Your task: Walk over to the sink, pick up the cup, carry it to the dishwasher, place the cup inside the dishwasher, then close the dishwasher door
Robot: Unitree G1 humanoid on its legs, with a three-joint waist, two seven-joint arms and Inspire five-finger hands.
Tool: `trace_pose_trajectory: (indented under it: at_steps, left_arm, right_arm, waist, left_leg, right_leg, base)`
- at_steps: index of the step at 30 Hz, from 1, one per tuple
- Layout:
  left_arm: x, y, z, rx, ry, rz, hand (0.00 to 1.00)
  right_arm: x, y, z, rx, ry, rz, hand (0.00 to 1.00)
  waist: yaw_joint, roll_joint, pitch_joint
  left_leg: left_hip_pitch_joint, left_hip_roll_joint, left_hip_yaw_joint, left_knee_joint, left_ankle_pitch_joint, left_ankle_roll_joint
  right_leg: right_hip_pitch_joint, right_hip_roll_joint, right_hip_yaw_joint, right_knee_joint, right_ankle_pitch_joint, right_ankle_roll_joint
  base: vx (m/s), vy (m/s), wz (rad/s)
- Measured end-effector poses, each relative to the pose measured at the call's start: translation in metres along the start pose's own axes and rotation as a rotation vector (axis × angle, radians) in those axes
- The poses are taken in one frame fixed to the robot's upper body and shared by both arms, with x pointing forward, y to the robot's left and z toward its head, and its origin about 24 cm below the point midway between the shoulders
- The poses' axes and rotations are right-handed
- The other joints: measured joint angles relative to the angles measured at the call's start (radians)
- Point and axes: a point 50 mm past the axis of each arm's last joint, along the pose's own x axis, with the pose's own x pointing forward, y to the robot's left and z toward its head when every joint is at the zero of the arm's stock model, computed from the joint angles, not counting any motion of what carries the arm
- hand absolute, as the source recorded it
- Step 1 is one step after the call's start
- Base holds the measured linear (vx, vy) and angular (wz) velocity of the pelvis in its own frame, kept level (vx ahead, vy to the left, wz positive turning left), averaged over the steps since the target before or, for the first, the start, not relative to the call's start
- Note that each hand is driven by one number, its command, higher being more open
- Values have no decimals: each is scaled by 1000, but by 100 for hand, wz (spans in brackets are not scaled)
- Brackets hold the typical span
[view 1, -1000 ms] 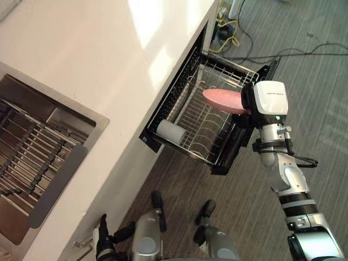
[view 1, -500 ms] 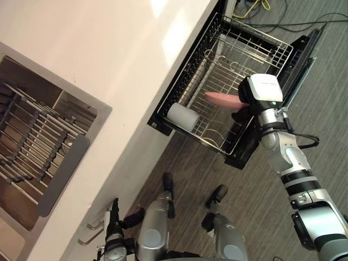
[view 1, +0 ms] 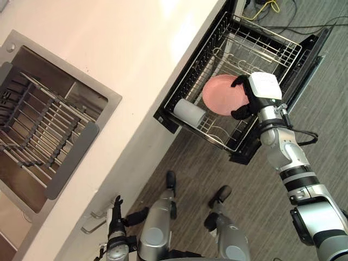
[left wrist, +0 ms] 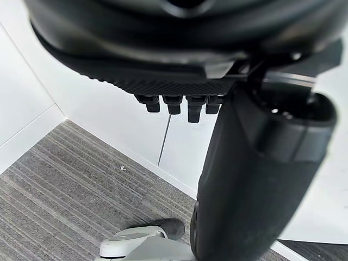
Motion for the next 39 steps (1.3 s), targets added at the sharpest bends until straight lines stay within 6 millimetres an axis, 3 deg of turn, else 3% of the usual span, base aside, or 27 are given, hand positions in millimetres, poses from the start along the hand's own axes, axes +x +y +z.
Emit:
trace_pose_trajectory:
  at_steps: [4, 12, 16, 19, 23, 24, 31, 39]
  left_arm:
    - [0, 0, -2, -11, 20, 8, 100]
    - [-6, 7, -17, -27, 80, 54, 100]
    - [-12, 13, -33, -14, 141, 82, 100]
    - [-16, 17, -41, -6, 172, 103, 100]
    - [-20, 18, -48, 5, 192, 118, 100]
    - [-21, 18, -48, 8, 193, 118, 100]
    - [-22, 15, -48, 15, 186, 96, 100]
    - [-21, -8, -39, 5, 156, -7, 100]
  right_arm:
    - [-4, -13, -3, 46, 12, -89, 100]
    - [-13, -33, -37, 174, 207, -272, 100]
    - [-32, -37, -74, 282, 420, -380, 100]
    - [-47, -43, -99, 361, 557, -473, 100]
    - [-76, -28, -130, 389, 728, -493, 100]
    - [-89, -18, -140, 407, 799, -478, 0]
    - [-106, 7, -151, 486, 924, -416, 0]
    - [-79, -9, -147, 531, 866, -425, 0]
  waist:
    - [-6, 0, -1]
    - [-27, -15, -39]
    - [-40, -33, -91]
    - [-68, -37, -96]
    - [-90, -34, -113]
    - [-93, -33, -114]
    - [-104, -17, -111]
    - [-111, 82, -56]
  left_leg:
    - [33, 0, 7, -16, 0, 0]
    - [112, 0, 25, -53, 0, 0]
    - [150, 0, 27, -64, 0, 0]
    - [160, 0, 26, -64, -1, -1]
    - [159, 4, 28, -67, -8, -11]
    - [154, 5, 31, -67, -13, -18]
    - [105, 3, 55, -67, -13, -19]
    - [64, -14, 49, -66, -6, -9]
  right_leg:
    - [19, 0, 2, 0, -2, 2]
    - [72, 3, 21, 0, 2, 14]
    - [86, 3, 54, 0, 2, 15]
    - [89, 1, 61, 0, -8, 24]
    - [85, 0, 47, 0, -15, 16]
    - [78, -3, 34, 0, -7, 16]
    - [13, -5, 56, 2, 26, 9]
    - [-27, -22, 58, 7, 44, 12]
  base:
    - [32, 22, -3]
    - [64, 20, -9]
    - [41, 14, -23]
    - [-31, 18, -10]
    - [-36, 30, -6]
    - [-4, 33, -13]
    - [37, 26, -11]
    - [20, 38, 1]
